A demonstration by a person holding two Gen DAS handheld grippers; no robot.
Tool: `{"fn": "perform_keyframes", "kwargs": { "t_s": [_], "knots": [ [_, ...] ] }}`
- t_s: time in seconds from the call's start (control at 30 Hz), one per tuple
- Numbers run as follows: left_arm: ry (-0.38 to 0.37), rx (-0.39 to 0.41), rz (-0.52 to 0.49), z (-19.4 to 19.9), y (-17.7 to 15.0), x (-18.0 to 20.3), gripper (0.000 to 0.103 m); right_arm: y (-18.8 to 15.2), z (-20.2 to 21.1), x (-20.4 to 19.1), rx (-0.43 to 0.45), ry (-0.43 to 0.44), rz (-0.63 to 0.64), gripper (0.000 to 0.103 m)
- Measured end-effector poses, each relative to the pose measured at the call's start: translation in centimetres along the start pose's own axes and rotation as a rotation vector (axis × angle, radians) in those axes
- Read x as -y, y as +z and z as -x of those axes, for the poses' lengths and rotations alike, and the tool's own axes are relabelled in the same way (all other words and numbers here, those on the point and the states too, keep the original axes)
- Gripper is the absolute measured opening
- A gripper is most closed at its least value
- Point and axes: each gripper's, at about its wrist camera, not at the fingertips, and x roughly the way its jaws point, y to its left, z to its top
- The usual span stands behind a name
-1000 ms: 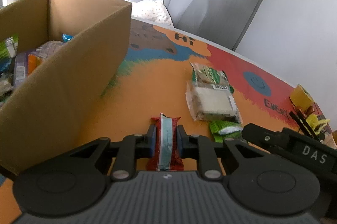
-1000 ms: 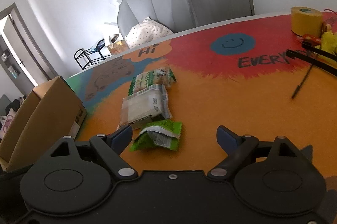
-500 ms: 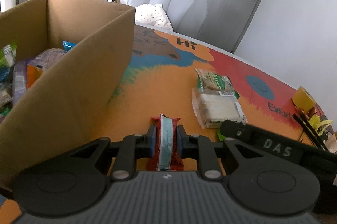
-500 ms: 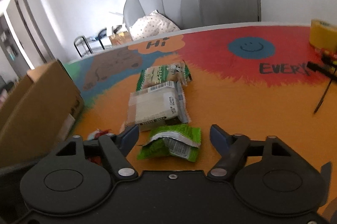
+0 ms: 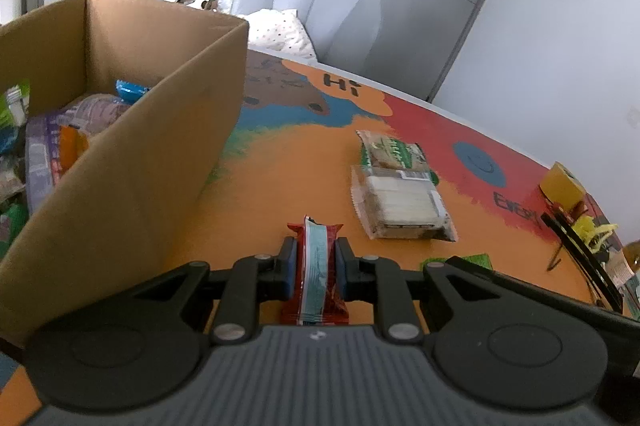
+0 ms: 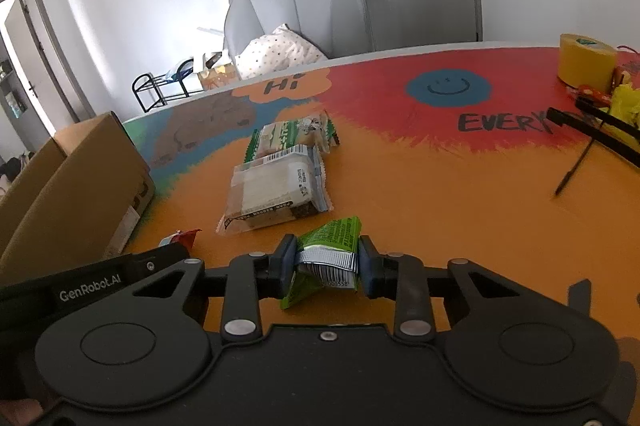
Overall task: Organize snacks
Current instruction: 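Close the right tool on the green wrapper while the left tool holds the red packet, then lift and carry the red packet and green wrapper with both tools over the box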
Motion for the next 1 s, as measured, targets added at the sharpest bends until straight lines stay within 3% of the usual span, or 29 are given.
{"fn": "perform_keyframes", "kwargs": {
  "t_s": [1.0],
  "knots": [
    [-0.058, 0.153, -0.061, 7.1, 3.0, 0.7, 0.019, 2.1, 6.0, -3.2, 0.183, 0.103, 0.03, 0.03]
  ]
}}
